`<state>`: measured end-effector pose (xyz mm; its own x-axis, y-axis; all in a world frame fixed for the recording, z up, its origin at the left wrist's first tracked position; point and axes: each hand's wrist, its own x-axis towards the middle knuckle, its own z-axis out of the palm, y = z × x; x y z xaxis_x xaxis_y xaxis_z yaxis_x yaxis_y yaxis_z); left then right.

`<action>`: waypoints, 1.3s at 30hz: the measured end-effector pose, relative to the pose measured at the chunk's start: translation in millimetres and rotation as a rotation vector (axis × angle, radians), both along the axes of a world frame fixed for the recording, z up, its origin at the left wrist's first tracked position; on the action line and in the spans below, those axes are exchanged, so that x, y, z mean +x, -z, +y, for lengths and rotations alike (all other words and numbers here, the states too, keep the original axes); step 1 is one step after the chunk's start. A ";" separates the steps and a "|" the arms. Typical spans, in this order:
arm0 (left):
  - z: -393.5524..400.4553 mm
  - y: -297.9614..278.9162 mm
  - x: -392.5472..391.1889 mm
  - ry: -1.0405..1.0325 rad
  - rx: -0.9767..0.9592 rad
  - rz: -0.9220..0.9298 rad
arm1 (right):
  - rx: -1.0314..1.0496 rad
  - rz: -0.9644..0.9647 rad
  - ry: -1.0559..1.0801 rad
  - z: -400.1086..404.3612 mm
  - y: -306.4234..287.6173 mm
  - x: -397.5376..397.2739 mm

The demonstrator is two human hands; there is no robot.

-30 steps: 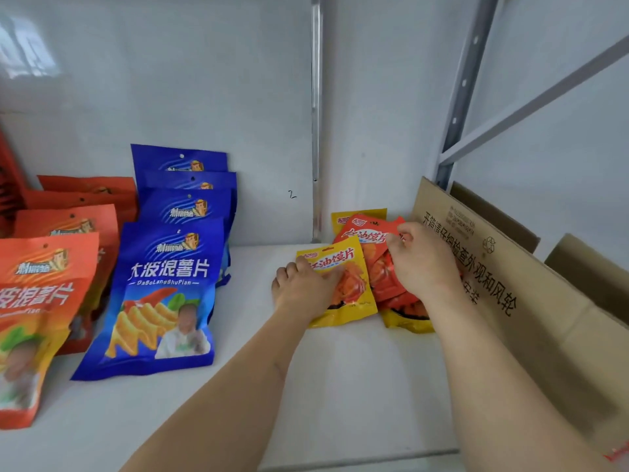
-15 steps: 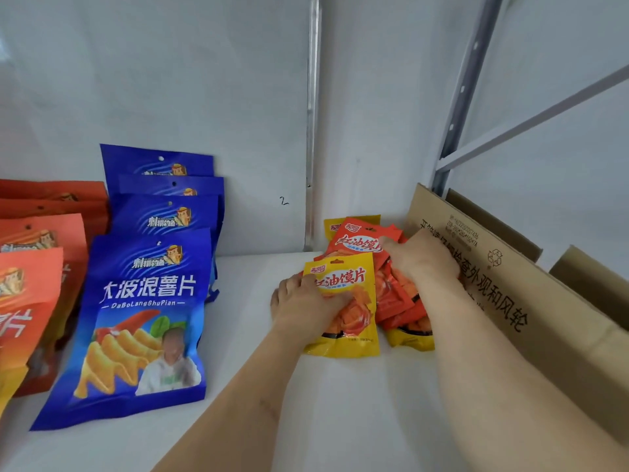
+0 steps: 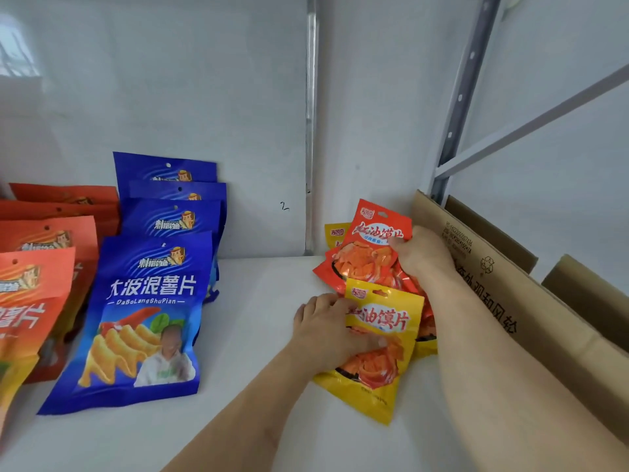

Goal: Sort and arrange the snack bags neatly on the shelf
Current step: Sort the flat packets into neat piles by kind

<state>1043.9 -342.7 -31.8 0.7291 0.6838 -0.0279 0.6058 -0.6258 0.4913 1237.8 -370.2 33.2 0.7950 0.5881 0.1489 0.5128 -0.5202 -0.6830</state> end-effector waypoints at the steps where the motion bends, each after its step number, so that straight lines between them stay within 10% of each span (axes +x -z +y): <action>1: -2.4 0.3 1.4 0.020 0.004 0.007 | 0.038 -0.009 0.004 -1.8 -3.8 -0.1; 10: 41.2 -26.5 4.4 -0.463 -0.251 -0.759 | 0.421 0.107 -0.136 -11.9 -10.3 -6.3; 17: 69.2 -63.9 17.7 -0.291 -0.337 -0.770 | 0.569 0.019 -0.240 -5.1 -8.2 -22.0; 32: 64.2 -28.9 37.7 -0.552 -0.732 -1.157 | 0.675 0.589 -0.457 -14.5 40.3 -16.8; 39: 79.3 -21.4 25.3 -0.539 -0.550 -0.981 | 0.762 0.654 -0.337 -8.9 46.0 -10.4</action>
